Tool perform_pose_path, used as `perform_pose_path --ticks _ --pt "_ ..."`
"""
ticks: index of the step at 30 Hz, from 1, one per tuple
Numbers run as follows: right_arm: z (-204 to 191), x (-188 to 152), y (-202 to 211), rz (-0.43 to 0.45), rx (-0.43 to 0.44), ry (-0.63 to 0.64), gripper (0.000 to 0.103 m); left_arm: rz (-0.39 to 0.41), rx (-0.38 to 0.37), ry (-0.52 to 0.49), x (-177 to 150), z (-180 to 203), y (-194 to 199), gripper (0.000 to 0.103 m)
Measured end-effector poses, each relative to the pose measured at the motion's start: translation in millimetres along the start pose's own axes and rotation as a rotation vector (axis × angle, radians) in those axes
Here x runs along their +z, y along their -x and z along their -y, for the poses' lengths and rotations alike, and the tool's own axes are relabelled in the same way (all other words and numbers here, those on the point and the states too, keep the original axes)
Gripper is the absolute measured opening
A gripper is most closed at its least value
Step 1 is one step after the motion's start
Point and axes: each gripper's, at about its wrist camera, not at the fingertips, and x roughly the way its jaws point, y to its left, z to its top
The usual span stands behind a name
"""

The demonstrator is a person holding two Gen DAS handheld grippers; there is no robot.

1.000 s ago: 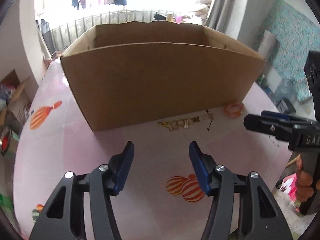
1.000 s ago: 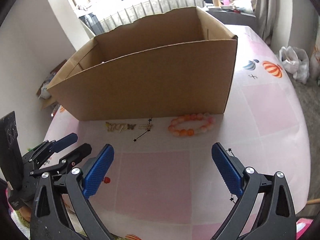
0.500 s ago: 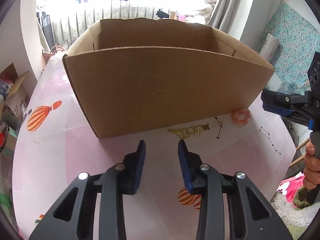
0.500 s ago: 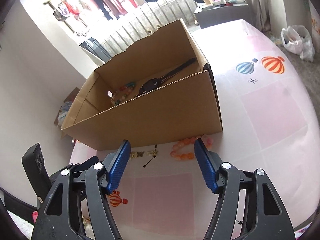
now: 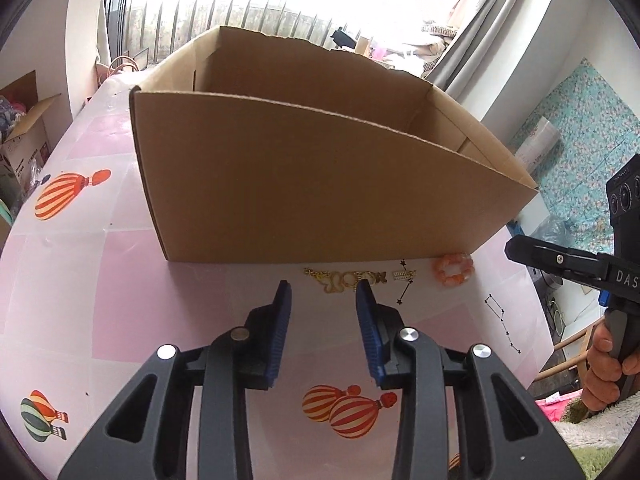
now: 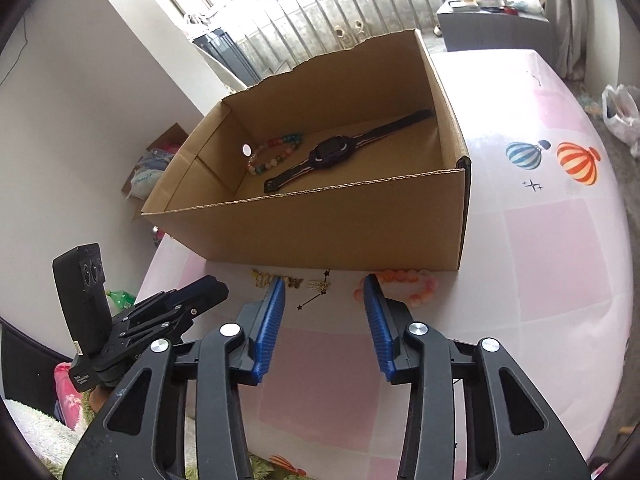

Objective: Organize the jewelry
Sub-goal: 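Withdraw the right tool from the box toward the gold charms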

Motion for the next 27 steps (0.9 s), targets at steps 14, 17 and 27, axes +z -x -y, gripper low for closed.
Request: perform_pose_path --ticks 14,17,27 --pt "7.5 -2.0 -14.8 0.09 0.051 -0.132 0.038 -0.024 0.081 -0.168 17.9 -0.5 16.2 0.033" --pt "5.6 5.0 -19.0 0.021 0.034 -0.093 0.038 0.02 0.072 -0.104 15.8 -3.6 15.6 0.033" --pt "8.3 4.2 -20.6 0.037 0.058 -0.122 0.034 0.003 0.106 -0.132 23.9 -12.2 9.7 0.03"
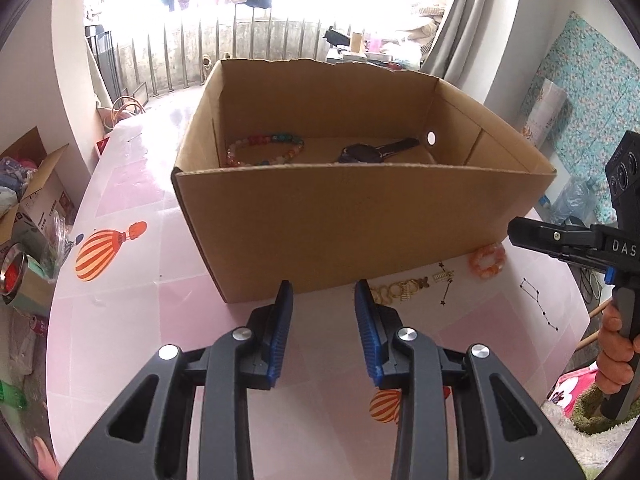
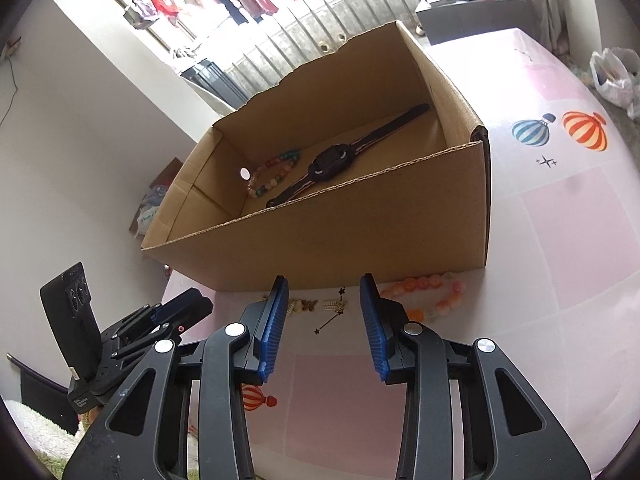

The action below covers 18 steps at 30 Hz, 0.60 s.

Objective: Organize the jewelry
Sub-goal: 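Withdraw the right tool from the box toward the gold charms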

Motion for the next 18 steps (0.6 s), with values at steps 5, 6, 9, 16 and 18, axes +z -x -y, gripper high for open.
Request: perform_pose_path --ticks 5,6,9,16,18 --pt "1.8 6.7 -7.3 0.006 0.001 -0.03 0.029 0.03 -0.04 0.07 6.1 -9.3 -0.8 0.024" --pt "2.6 6.1 -7.9 0.014 0.008 -0.045 0.029 0.024 -0.038 0.062 7.5 -9.2 -2.0 0.023" --pt "8.0 1.5 -7.1 0.031 0.028 -0.085 0.027 0.028 -0.018 0.009 10.8 -5.8 -2.0 0.022" --pt "13.8 8.5 -1.6 0.031 0.02 -0.083 0.027 0.064 -0.054 0.1 12.1 -13.3 -5.1 0.022" --pt "14.6 6.2 -1.1 0.047 0.032 -0.094 0.027 0.065 -0.038 0.061 12.4 -9.4 -5.9 0.022"
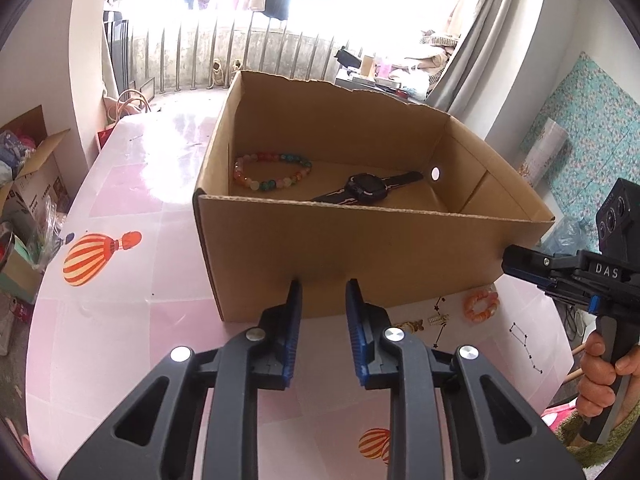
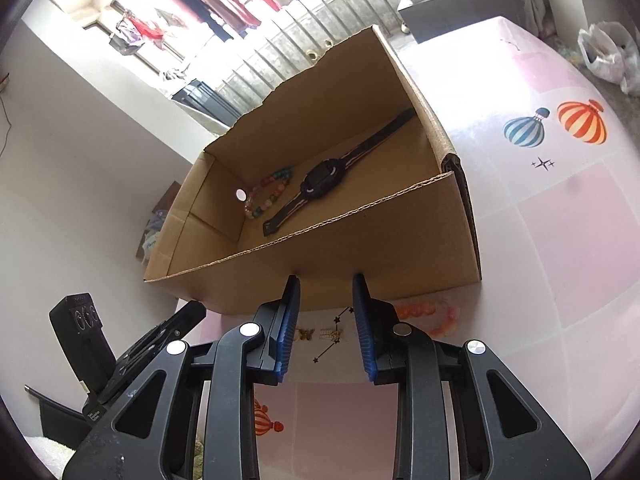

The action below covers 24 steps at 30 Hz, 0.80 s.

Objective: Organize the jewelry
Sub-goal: 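Withdraw the right tool from the box toward the gold charms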

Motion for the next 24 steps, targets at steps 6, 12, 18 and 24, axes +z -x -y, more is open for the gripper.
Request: perform_pose_path --ticks 6,12,18,24 --pt "-7.3 1.4 -1.6 -0.003 -0.032 0.028 0.027 0.032 0.007 0.0 -5.7 2.0 4.0 0.022" --pt "-4.6 -0.7 1.7 0.031 -0.022 0.01 0.027 0.003 0.032 -0.037 -12.3 2.4 6.9 0.022" --pt "-9.9 -10.6 16.3 0.026 -0.066 0.087 0.027 -0.071 -0.036 -0.095 -34.0 21.7 0.5 0.022" --pt "-5.8 -23.0 6.9 -0.041 -0.077 0.084 0.027 -0.114 -0.056 -0.135 -41.9 35.6 -12.5 0.022"
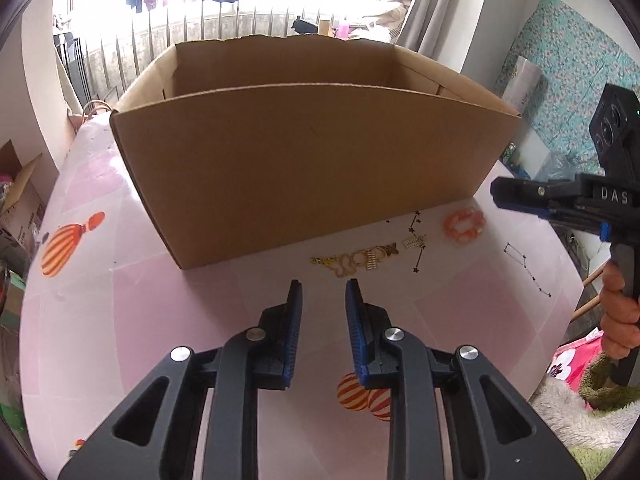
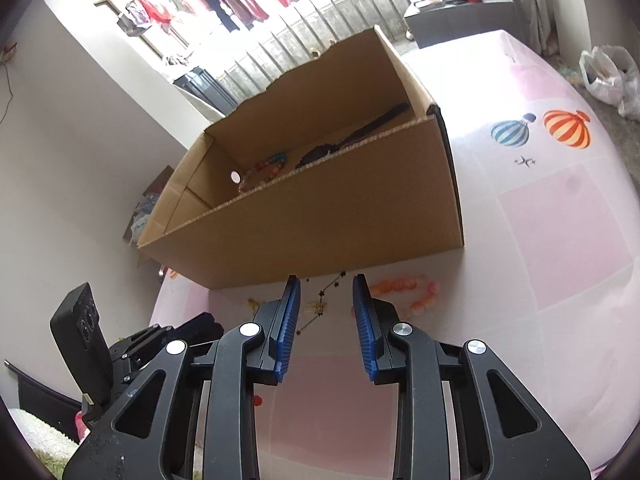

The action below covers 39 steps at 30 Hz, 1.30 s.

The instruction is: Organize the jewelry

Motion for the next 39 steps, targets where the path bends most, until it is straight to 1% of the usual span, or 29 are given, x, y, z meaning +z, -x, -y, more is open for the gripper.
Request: perform_pose_path --ticks 2,3,4,6,8,11,13,14,16,18,21,23,24,25,26,27,28,29,31,33,36,37,39 --pt "-4.3 -2.8 -0.6 0.0 -0.018 0.026 0.028 0.0 -0.012 0.007 0.2 1.5 -6.0 0.022" --pt "-6.2 -4.3 -0.5 0.008 -0.027 0.034 0.028 -0.012 -0.013 -0.002 1.3 3.2 -10.1 0.022" --pt "-7.5 -6.1 -0.6 0.016 -0.029 0.036 0.028 -0.021 -0.008 -0.02 2.0 6.0 -13.0 0.022" --pt "-7.9 -11.0 -3.2 0.02 -0.02 0.032 0.028 -0.011 0.012 -0.077 3.1 12.5 -15.5 0.022" --pt "-9.5 -14.9 -9.2 -0.007 -0.03 0.038 0.028 -0.009 0.037 -0.098 3.8 15.2 -20.3 0.022" --pt "-14.0 -18.0 -11.6 -0.027 -0.041 0.064 0.028 -0.005 0.025 -0.07 5.2 13.5 -26.0 0.022" --pt "-18.7 -18.0 -11.9 -0.014 -0.059 0.079 0.028 -0.018 0.035 -0.064 6.6 12.9 -32.4 0.022" --pt "-18.6 -19.0 -9.7 -0.002 -0.05 0.076 0.028 -0.015 0.039 -0.073 7.8 14.0 -32.8 0.022" --pt "-20.0 -21.1 -9.3 0.014 -0.039 0.075 0.028 -0.016 0.06 -0.099 9.9 16.3 -35.9 0.022" --pt "-22.3 -22.4 -14.1 -0.009 -0.04 0.08 0.028 -0.012 0.083 -0.088 12.6 14.2 -37.5 0.022" --pt "-25.7 -24.5 -14.5 -0.035 -0.035 0.103 0.028 0.0 0.053 -0.04 13.7 8.2 -37.0 0.022" --pt "-29.3 -22.3 -13.8 -0.023 -0.046 0.118 0.028 0.0 0.052 -0.04 15.2 7.7 -40.4 0.022" --pt "-30.2 -21.6 -12.6 -0.012 -0.035 0.11 0.028 -0.003 0.057 -0.053 16.6 8.7 -41.5 0.022" --pt "-30.7 -22.2 -12.1 -0.004 -0.024 0.102 0.028 -0.005 0.072 -0.074 17.6 10.4 -42.6 0.019" --pt "-31.2 -23.4 -11.2 -0.001 -0.019 0.1 0.028 0.0 0.089 -0.089 18.4 11.7 -43.6 0.013" --pt "-32.6 -24.3 -11.9 -0.004 -0.018 0.103 0.028 0.004 0.106 -0.096 18.3 12.1 -44.3 0.01" --pt "-33.6 -25.3 -12.4 -0.017 -0.019 0.107 0.028 0.003 0.117 -0.092 18.7 11.6 -44.1 0.005" --pt "-35.5 -25.7 -13.6 -0.028 -0.02 0.115 0.028 -0.001 0.108 -0.072 19.1 9.5 -43.0 0.004" --pt "-41.5 -26.1 -13.1 -0.034 -0.039 0.156 0.027 0.001 0.062 -0.013 17.6 2.2 -39.9 0.002" --pt "-47.1 -23.8 -13.2 -0.013 -0.058 0.175 0.028 -0.007 0.017 0.04 14.7 -6.1 -36.2 0.002" --pt "-45.8 -23.6 -10.0 0.023 -0.021 0.148 0.028 -0.011 -0.033 0.075 12.2 -15.7 -24.6 0.002" --pt "-43.4 -25.6 -9.3 0.022 -0.017 0.143 0.028 -0.005 -0.039 0.082 11.6 -18.6 -19.0 0.002" --pt "-42.3 -26.5 -15.4 -0.011 -0.017 0.134 0.027 0.005 -0.067 0.123 11.3 -25.8 -11.5 0.002"
